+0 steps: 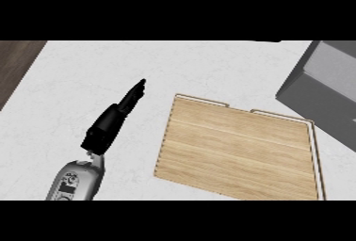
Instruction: Pick the pear from the tray and place it in the cardboard box
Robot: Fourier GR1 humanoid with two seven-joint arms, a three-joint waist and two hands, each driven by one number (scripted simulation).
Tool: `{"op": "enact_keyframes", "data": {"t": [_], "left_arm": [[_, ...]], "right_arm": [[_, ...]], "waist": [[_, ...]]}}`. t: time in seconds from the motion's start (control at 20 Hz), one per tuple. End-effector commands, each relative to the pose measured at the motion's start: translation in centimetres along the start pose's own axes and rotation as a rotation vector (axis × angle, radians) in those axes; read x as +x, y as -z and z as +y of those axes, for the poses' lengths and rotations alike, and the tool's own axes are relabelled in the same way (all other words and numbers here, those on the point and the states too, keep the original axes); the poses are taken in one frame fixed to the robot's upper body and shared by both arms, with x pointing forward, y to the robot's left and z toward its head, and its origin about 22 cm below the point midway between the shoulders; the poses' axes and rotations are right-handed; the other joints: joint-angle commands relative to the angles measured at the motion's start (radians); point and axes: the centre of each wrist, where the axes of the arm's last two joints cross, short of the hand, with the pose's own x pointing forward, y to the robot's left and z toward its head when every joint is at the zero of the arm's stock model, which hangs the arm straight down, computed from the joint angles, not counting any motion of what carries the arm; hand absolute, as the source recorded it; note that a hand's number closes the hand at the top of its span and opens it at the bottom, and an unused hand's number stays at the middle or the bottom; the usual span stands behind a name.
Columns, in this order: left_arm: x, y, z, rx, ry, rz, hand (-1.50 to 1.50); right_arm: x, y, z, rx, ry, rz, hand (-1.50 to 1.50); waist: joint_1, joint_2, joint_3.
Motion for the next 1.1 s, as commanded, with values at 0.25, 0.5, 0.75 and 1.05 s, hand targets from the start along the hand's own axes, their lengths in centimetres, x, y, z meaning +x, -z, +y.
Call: {"op": "enact_keyframes", "data": {"t": [0.25, 0.5, 0.75, 1.05], "left_arm": [[0.3, 0.1, 0.0, -0.006, 0.012, -0.003, 0.0], [0.2, 0.4, 0.1, -0.024, 0.005, 0.009, 0.0], [-0.1, -0.3, -0.1, 0.0, -0.007, -0.012, 0.0], [0.1, 0.4, 1.2, 0.001, 0.016, -0.005, 0.0]], "right_arm": [[-2.6, 3.4, 5.4, 0.109, 0.01, -0.151, 1.5], [-4.2, 4.8, 9.9, 0.197, 0.112, -0.042, 1.5], [-4.8, 5.7, 11.4, 0.301, 0.204, 0.006, -1.5], [-5.3, 6.1, 14.7, 0.221, 0.409, -0.023, -1.5]], "waist": [[0.004, 0.0, -0.001], [0.0, 0.001, -0.001], [0.001, 0.0, -0.001], [-0.015, 0.005, 0.001]]}}
